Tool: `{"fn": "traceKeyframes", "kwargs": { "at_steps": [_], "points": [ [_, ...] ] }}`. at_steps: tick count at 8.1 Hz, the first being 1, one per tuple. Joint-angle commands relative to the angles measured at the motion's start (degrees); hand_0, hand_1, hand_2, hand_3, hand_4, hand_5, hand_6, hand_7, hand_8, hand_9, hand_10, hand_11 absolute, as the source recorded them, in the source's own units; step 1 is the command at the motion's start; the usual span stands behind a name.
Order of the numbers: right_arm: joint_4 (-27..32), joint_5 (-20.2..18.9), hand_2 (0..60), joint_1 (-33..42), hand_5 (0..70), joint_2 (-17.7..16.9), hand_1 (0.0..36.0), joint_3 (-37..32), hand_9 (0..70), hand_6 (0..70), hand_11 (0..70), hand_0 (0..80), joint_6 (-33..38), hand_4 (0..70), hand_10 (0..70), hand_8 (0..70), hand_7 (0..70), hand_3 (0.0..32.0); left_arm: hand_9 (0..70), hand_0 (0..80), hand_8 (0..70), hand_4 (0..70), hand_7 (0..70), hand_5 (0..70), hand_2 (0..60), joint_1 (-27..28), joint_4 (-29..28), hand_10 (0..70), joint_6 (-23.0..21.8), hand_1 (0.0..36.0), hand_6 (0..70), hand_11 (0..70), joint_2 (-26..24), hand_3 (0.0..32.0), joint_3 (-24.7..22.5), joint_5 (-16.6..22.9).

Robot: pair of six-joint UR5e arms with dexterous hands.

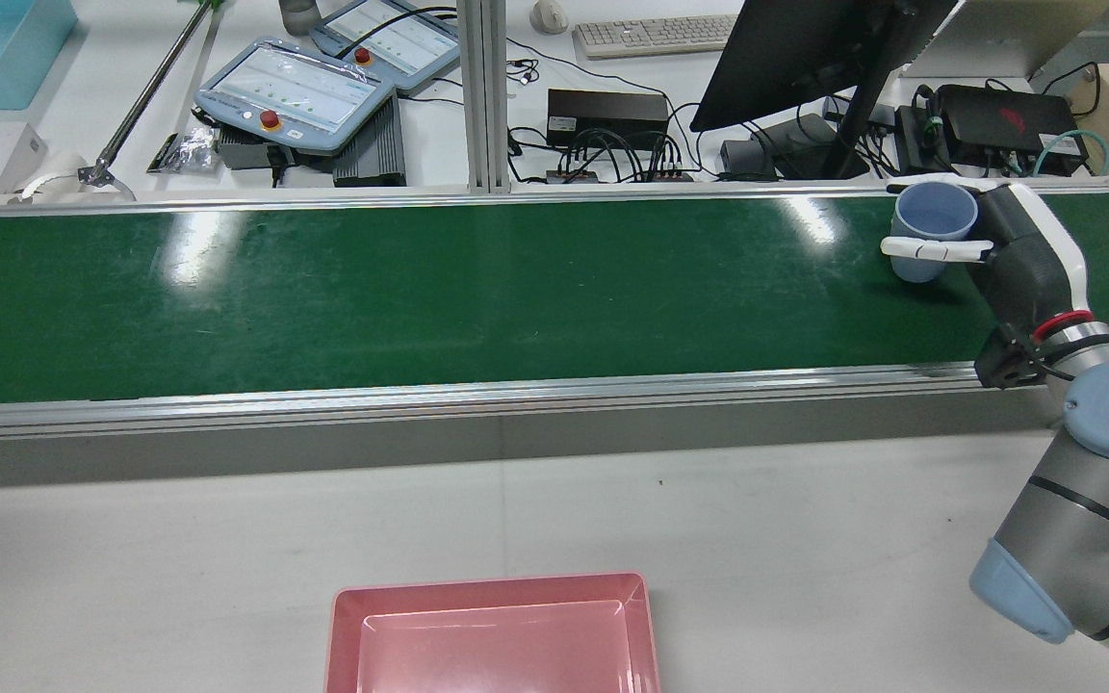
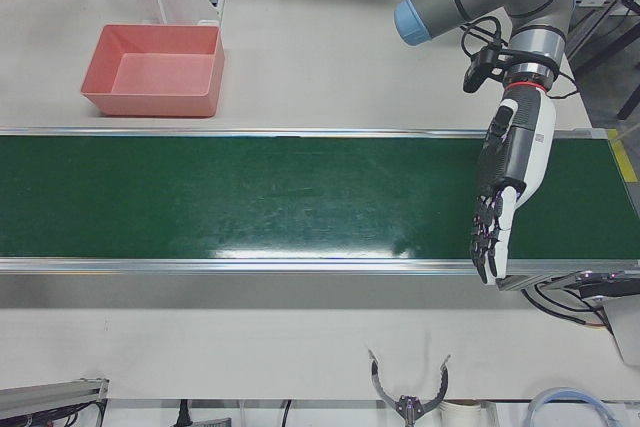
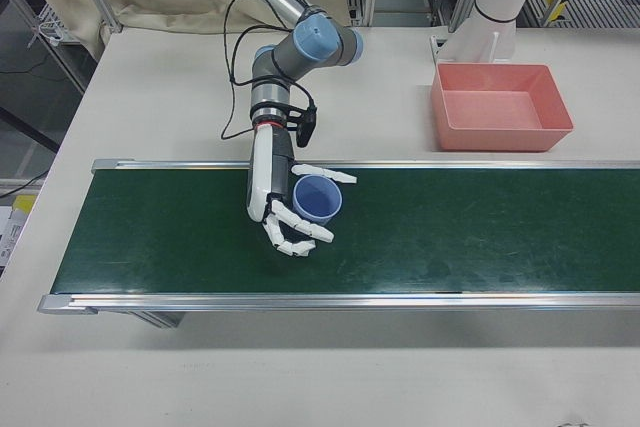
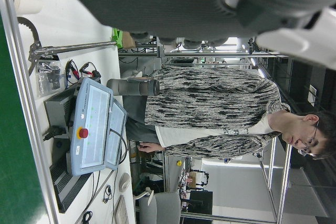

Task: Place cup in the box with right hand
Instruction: 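Close the right hand around the light blue cup on the belt, then lift the blue cup off the conveyor toward the robot with the right hand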

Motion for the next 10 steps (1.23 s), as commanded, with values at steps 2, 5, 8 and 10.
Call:
{"fn": "traceKeyframes", "kwargs": {
  "at_steps": [2,5,8,10],
  "points": [
    [-1.77,-0.17,60.0,4.07,25.0,-0.61,36.0,6.11,70.0,49.3,70.0,67.8,-0.29,70.0,70.0,70.0,70.0,0.0,0.0,0.0,0.0,0.0,0.0,0.0,0.0,0.00,-0.02,0.0,0.00,0.0,0.0,0.0,0.00,0.0,0.00,0.00],
    [-6.14,-0.44,60.0,0.86,23.9,-2.54,36.0,21.91,70.0,46.2,70.0,59.4,-3.53,69.7,70.0,70.0,70.0,0.0,0.0,0.0,0.0,0.0,0.0,0.0,0.0,0.00,-0.02,0.0,0.00,0.0,0.0,0.0,0.00,0.0,0.09,0.00],
    [-8.98,2.79,60.0,-17.19,22.9,2.28,36.0,38.19,70.0,44.9,70.0,61.6,-20.45,70.0,70.0,70.0,70.0,0.0,0.0,0.0,0.0,0.0,0.0,0.0,0.0,0.00,-0.02,0.0,0.00,0.0,0.0,0.0,0.00,0.0,0.00,0.00],
    [-8.28,13.66,60.0,-36.52,22.4,6.23,36.0,38.23,70.0,45.1,70.0,59.2,-30.90,70.0,70.0,70.0,70.0,0.0,0.0,0.0,0.0,0.0,0.0,0.0,0.0,0.00,0.07,0.0,0.00,0.0,0.0,0.0,0.00,0.0,-0.09,0.00]
  ]
}}
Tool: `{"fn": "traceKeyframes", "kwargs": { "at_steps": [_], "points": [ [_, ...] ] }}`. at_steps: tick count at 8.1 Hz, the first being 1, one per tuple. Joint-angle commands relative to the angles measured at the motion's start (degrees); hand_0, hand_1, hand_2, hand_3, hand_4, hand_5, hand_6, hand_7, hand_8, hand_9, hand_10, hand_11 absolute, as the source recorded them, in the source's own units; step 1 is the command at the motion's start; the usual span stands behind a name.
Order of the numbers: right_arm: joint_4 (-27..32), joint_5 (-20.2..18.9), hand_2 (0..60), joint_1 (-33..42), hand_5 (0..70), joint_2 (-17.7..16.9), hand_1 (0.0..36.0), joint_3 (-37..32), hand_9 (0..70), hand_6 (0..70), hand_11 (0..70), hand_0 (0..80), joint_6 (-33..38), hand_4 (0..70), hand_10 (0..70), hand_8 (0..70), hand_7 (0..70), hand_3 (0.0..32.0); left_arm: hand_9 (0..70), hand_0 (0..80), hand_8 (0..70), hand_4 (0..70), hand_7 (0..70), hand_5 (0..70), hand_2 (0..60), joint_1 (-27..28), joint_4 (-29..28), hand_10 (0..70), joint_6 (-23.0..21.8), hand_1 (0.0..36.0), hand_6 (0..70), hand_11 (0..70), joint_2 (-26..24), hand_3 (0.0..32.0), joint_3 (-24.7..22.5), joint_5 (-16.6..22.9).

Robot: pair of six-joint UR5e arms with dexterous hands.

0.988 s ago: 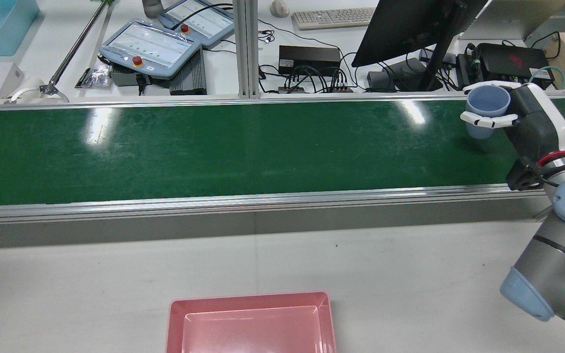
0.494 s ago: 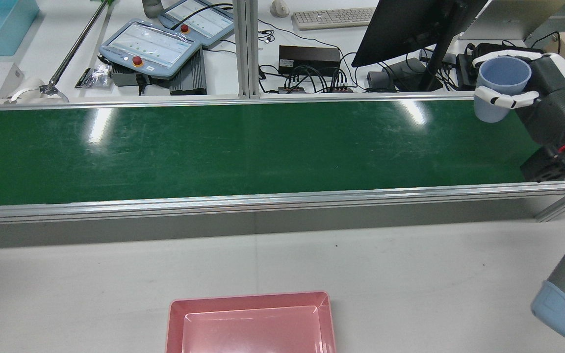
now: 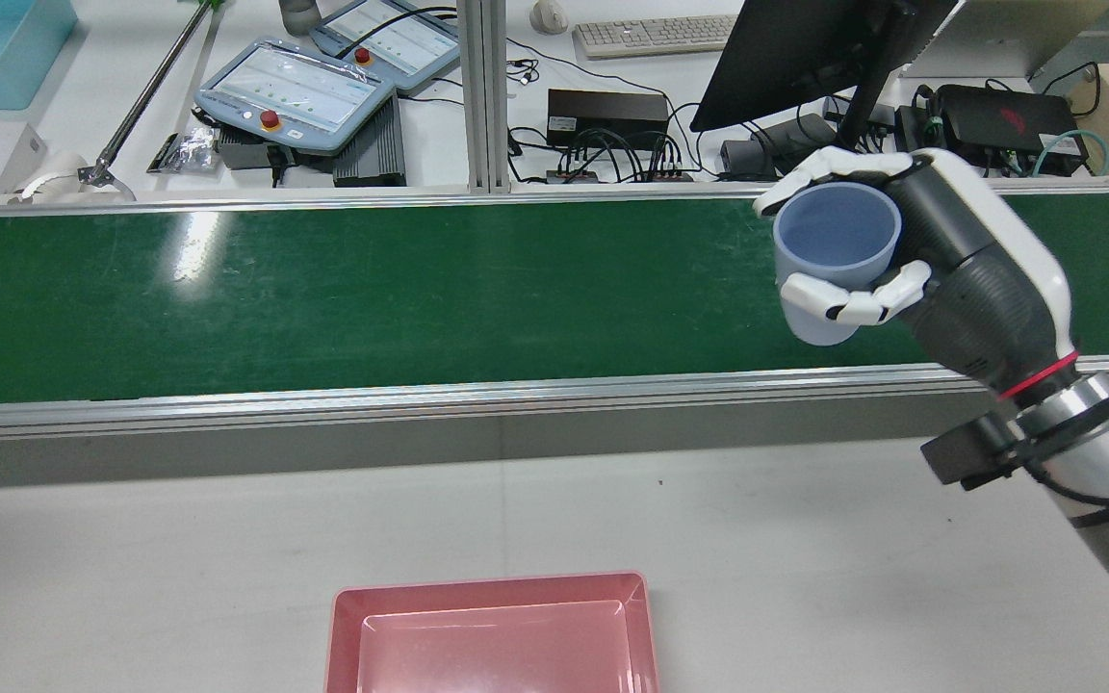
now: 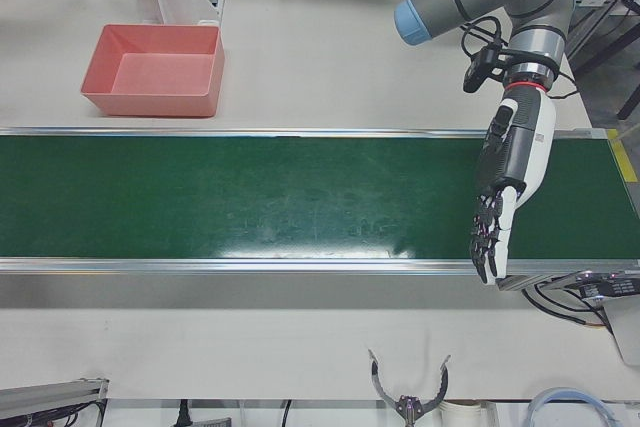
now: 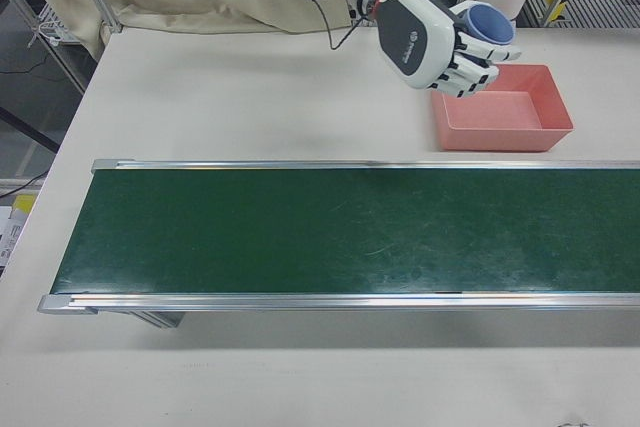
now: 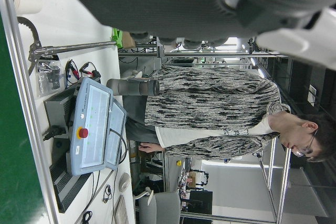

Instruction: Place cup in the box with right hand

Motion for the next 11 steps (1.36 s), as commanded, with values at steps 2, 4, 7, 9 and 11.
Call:
{"fn": "traceKeyframes", "kwargs": {
  "at_steps": [2,4,7,9,11],
  "points": [
    [9.35,11.73,60.0,-25.33,21.9,4.98,36.0,-5.22,70.0,43.2,70.0,57.1,-16.46,64.1,70.0,70.0,70.0,0.0,0.0,0.0,0.0,0.0,0.0,0.0,0.0,0.00,0.06,0.0,0.00,0.0,0.0,0.0,0.00,0.0,-0.06,0.00],
    [14.77,11.73,60.0,-28.15,20.4,5.15,30.6,-12.27,70.0,39.0,70.0,55.7,-16.38,53.5,70.0,67.1,70.0,0.0,0.0,0.0,0.0,0.0,0.0,0.0,0.0,0.00,0.06,0.0,0.00,0.0,0.0,0.0,-0.09,0.0,-0.06,0.00],
    [16.19,11.64,1.3,-32.10,7.2,5.68,12.9,-15.73,24.6,8.1,15.1,57.8,-16.46,24.4,9.2,13.9,27.1,0.0,0.0,0.0,0.0,0.0,0.0,0.0,0.0,0.00,-0.02,0.0,0.00,0.0,0.0,0.0,-0.09,0.0,0.03,0.00],
    [16.19,11.20,0.6,-33.08,4.2,5.68,7.7,-15.56,8.2,2.2,0.1,52.3,-16.29,16.6,0.0,4.2,5.4,0.0,0.0,0.0,0.0,0.0,0.0,0.0,0.0,0.00,-0.03,0.0,0.00,0.0,0.0,0.0,0.00,0.0,0.12,0.00],
    [16.10,10.94,2.6,-33.08,3.2,5.42,6.0,-14.77,10.7,2.4,0.0,47.8,-15.33,13.2,0.0,5.8,7.8,0.0,0.0,0.0,0.0,0.0,0.0,0.0,0.0,0.00,-0.03,0.0,0.00,0.0,0.0,0.0,0.00,0.0,0.12,0.00]
  ]
}}
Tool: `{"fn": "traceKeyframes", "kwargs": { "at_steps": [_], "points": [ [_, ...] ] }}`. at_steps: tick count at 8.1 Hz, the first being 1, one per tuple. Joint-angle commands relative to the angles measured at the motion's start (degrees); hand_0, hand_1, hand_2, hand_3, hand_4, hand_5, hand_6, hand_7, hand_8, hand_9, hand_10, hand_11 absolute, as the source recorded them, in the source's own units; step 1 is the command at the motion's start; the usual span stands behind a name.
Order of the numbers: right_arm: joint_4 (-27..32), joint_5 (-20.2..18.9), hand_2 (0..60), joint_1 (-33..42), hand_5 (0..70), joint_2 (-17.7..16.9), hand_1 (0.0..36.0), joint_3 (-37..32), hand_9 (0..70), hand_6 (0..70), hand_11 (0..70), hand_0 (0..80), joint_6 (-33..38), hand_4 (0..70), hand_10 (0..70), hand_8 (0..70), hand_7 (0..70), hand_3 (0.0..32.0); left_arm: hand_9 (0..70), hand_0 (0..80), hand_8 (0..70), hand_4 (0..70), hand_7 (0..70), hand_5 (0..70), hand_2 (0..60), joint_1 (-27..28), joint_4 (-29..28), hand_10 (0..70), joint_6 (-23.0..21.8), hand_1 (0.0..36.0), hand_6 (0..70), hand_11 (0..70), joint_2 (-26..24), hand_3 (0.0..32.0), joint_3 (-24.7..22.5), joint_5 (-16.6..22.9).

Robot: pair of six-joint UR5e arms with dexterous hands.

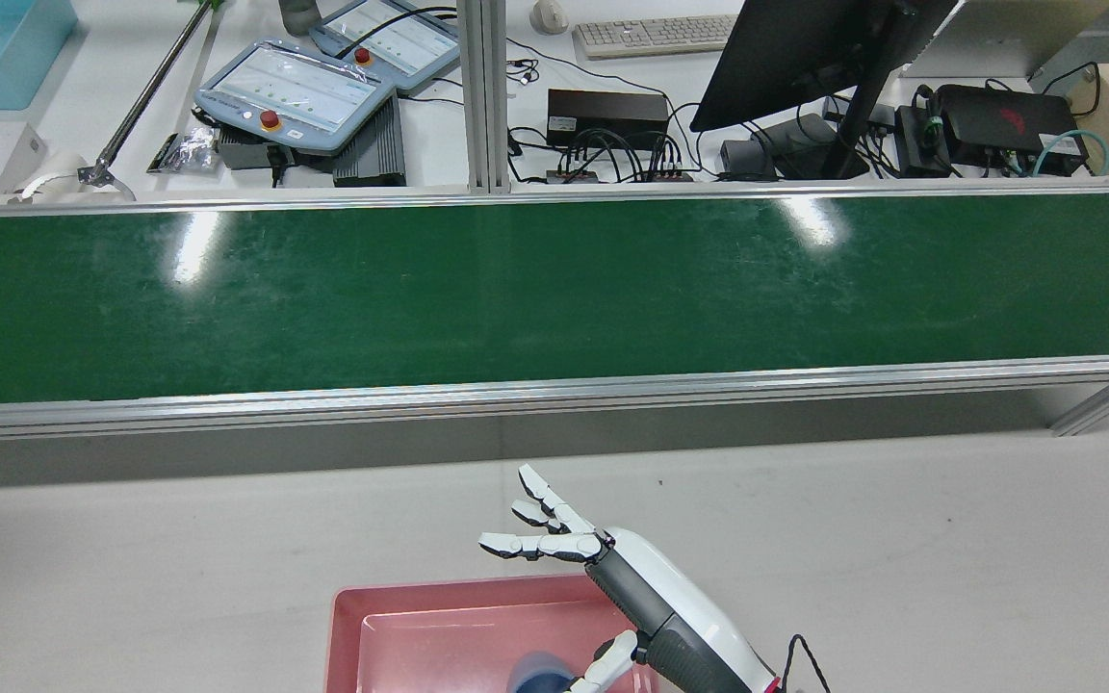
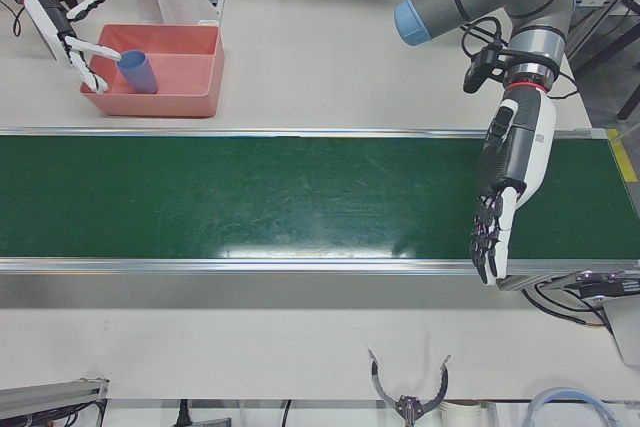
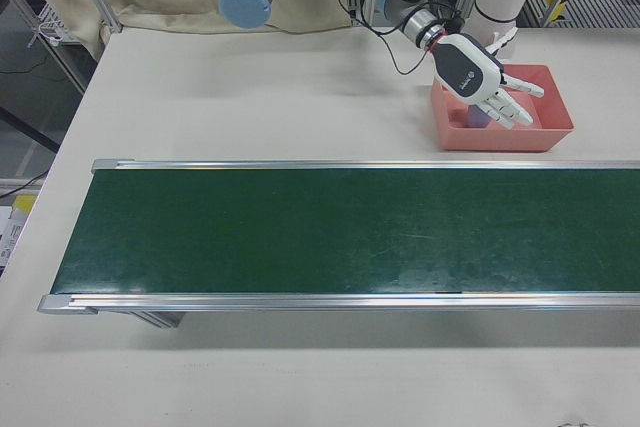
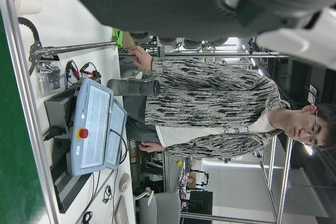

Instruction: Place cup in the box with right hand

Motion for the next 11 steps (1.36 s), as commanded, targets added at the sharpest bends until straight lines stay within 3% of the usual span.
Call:
{"fn": "traceKeyframes", "kwargs": {
  "at_steps": [1,2,3,4,5,6,7,8,9,10,11],
  "points": [
    [-0.26,-0.39,1.1,0.28,3.2,-1.09,4.1,2.47,11.5,2.6,0.0,48.2,3.04,15.2,0.0,6.3,8.6,0.0,0.0,0.0,0.0,0.0,0.0,0.0,0.0,0.00,-0.01,0.0,0.00,0.0,0.0,0.0,0.01,0.0,0.01,0.00],
    [-0.61,-0.48,7.7,3.94,3.1,-4.40,8.6,7.27,12.0,2.8,0.0,45.6,6.62,9.2,0.0,6.5,9.6,0.0,0.0,0.0,0.0,0.0,0.0,0.0,0.0,0.00,-0.01,0.0,0.00,0.0,0.0,0.0,0.01,0.0,0.01,0.00],
    [-0.96,-1.35,1.6,10.68,3.4,-9.22,5.2,13.06,12.7,3.1,0.0,48.1,8.84,15.1,0.0,6.9,10.7,0.0,0.0,0.0,0.0,0.0,0.0,0.0,0.0,0.00,-0.01,0.0,0.00,0.0,0.0,0.0,0.01,0.0,-0.07,0.00],
    [-3.58,-7.45,0.0,18.93,4.6,-12.49,8.3,15.55,14.2,3.9,1.7,51.4,11.90,18.9,0.3,7.7,12.7,0.0,0.0,0.0,0.0,0.0,0.0,0.0,0.0,0.00,-0.01,0.0,0.00,0.0,0.0,0.0,0.01,0.0,-0.07,0.00],
    [-10.21,-13.42,8.9,28.32,4.6,-12.78,13.2,14.80,14.7,4.2,1.3,50.5,19.16,20.0,0.0,7.9,14.1,0.0,0.0,0.0,0.0,0.0,0.0,0.0,0.0,0.00,-0.01,0.0,0.00,0.0,0.0,0.0,0.01,0.0,0.01,0.00],
    [-14.89,-17.49,2.2,36.59,4.5,-12.96,10.4,11.92,14.8,4.3,1.2,52.0,27.41,25.8,0.0,8.0,14.5,0.0,0.0,0.0,0.0,0.0,0.0,0.0,0.0,0.00,-0.09,0.0,0.00,0.0,0.0,0.0,0.01,0.0,0.01,0.00],
    [-15.03,-26.23,2.4,47.55,4.7,-13.05,11.3,5.62,15.6,4.7,2.4,52.9,33.75,29.1,0.7,8.4,15.9,0.0,0.0,0.0,0.0,0.0,0.0,0.0,0.0,0.00,-0.09,0.0,0.00,0.0,0.0,0.0,0.01,0.0,0.01,0.00],
    [-14.68,-36.23,6.5,57.06,5.4,-12.88,14.3,1.04,16.4,5.1,4.7,53.3,34.78,24.9,2.2,8.9,16.4,0.0,0.0,0.0,0.0,0.0,0.0,0.0,0.0,0.00,-0.09,0.0,0.00,0.0,0.0,0.0,0.01,0.0,0.01,0.00],
    [-11.63,-41.29,4.2,63.77,5.9,-13.48,14.2,-2.49,16.5,5.0,6.0,54.5,35.22,22.2,3.0,9.1,15.5,0.0,0.0,0.0,0.0,0.0,0.0,0.0,0.0,0.00,-0.09,0.0,0.00,0.0,0.0,0.0,0.01,0.0,-0.07,0.00],
    [-5.25,-44.22,2.0,68.36,6.0,-17.14,13.4,-6.62,16.6,5.1,6.6,55.3,37.57,23.1,3.3,9.2,15.4,0.0,0.0,0.0,0.0,0.0,0.0,0.0,0.0,0.00,-0.01,0.0,0.00,0.0,0.0,0.0,0.01,0.0,-0.07,0.00],
    [3.52,-45.29,2.0,74.06,7.1,-19.62,15.5,-12.49,18.0,5.7,9.1,57.9,41.60,21.8,4.9,10.2,16.7,0.0,0.0,0.0,0.0,0.0,0.0,0.0,0.0,0.00,-0.01,0.0,0.00,0.0,0.0,0.0,0.01,0.0,-0.07,0.00]
  ]
}}
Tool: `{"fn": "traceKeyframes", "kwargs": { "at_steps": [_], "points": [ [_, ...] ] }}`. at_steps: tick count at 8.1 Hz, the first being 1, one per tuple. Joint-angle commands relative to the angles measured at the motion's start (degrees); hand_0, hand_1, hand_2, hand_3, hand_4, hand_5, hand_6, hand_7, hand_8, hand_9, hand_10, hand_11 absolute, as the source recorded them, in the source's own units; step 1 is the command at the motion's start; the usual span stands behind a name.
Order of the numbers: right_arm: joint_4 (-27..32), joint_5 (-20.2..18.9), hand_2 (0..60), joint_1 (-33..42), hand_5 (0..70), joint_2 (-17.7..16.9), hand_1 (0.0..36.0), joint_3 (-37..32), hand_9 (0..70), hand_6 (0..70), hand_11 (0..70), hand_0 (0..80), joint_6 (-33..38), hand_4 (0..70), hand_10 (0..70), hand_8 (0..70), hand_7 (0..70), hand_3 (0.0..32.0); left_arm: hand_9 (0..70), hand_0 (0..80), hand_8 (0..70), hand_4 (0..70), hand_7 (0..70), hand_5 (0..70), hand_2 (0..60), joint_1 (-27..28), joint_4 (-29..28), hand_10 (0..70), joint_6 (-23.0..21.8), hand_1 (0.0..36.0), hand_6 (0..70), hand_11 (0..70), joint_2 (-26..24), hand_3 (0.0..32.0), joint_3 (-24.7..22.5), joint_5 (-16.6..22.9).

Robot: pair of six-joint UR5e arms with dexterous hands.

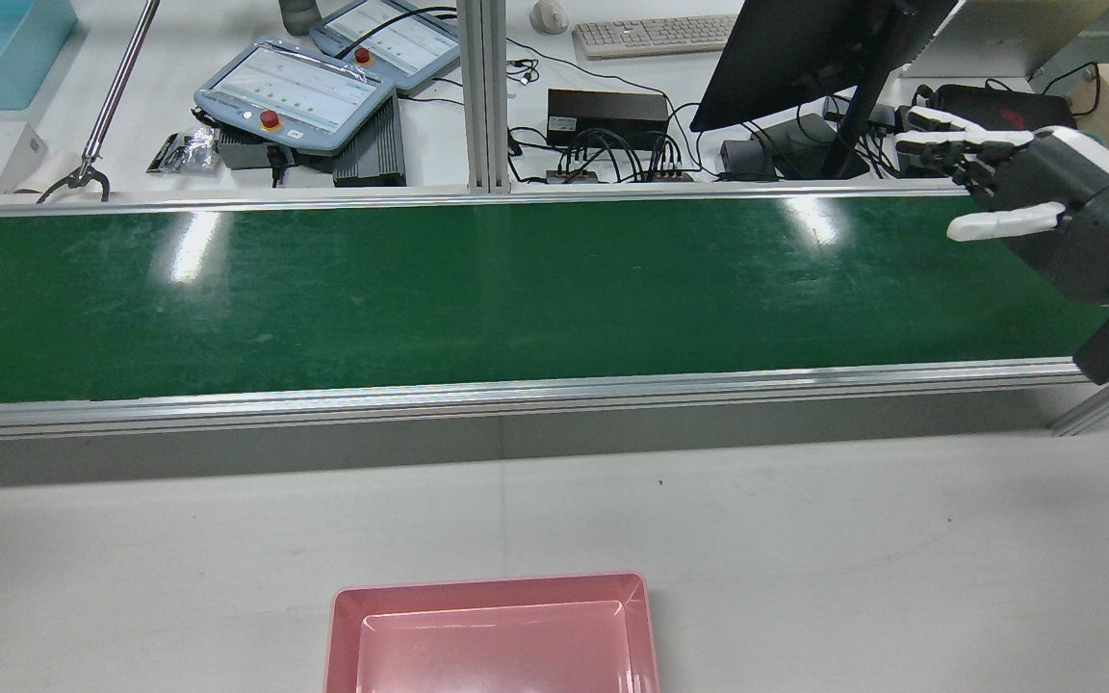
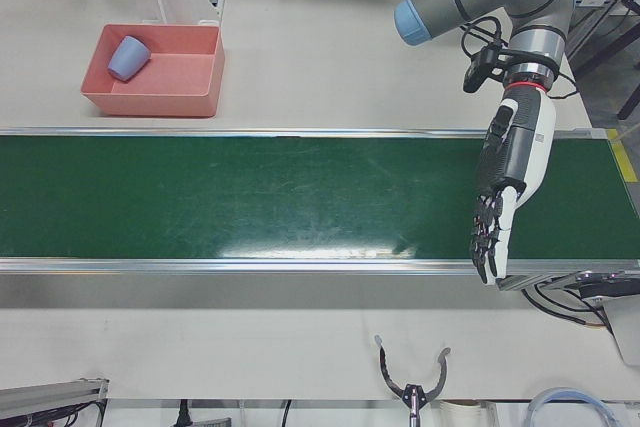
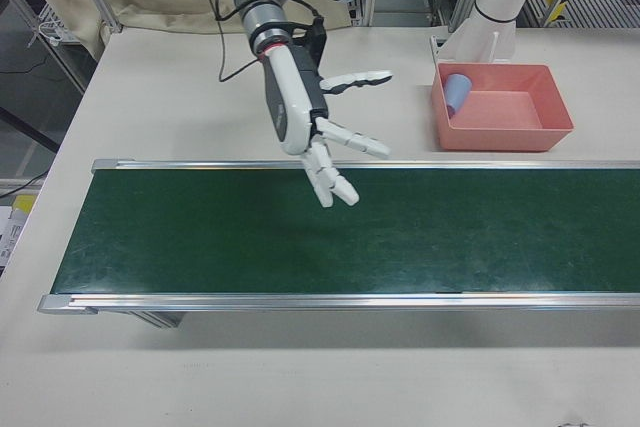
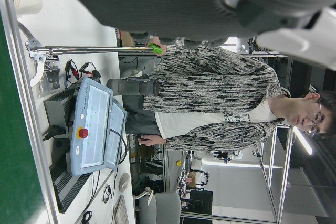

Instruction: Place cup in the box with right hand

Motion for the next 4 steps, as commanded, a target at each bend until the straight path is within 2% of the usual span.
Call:
{"fn": "traceKeyframes", "kwargs": {
  "at_steps": [1,2,4],
  "points": [
    [15.89,-8.69,0.0,17.80,7.1,-8.08,14.2,-12.45,18.1,5.7,9.7,57.9,6.49,21.2,5.3,10.3,16.4,0.0,0.0,0.0,0.0,0.0,0.0,0.0,0.0,0.00,0.05,0.0,0.00,0.0,0.0,0.0,0.00,0.0,-0.03,0.00],
    [17.22,-9.50,6.6,22.73,6.7,-9.42,16.4,-14.65,18.6,5.9,9.9,55.3,6.23,21.2,5.5,10.5,18.0,0.0,0.0,0.0,0.0,0.0,0.0,0.0,0.0,0.00,0.05,0.0,0.00,0.0,0.0,0.0,0.00,0.0,-0.03,0.00],
    [23.96,-9.51,0.0,23.49,6.2,-9.87,13.0,-21.83,19.5,6.2,9.0,55.9,6.22,28.3,5.1,10.9,20.3,0.0,0.0,0.0,0.0,0.0,0.0,0.0,0.0,0.00,0.05,0.0,0.00,0.0,0.0,0.0,0.00,0.0,-0.03,0.00]
  ]
}}
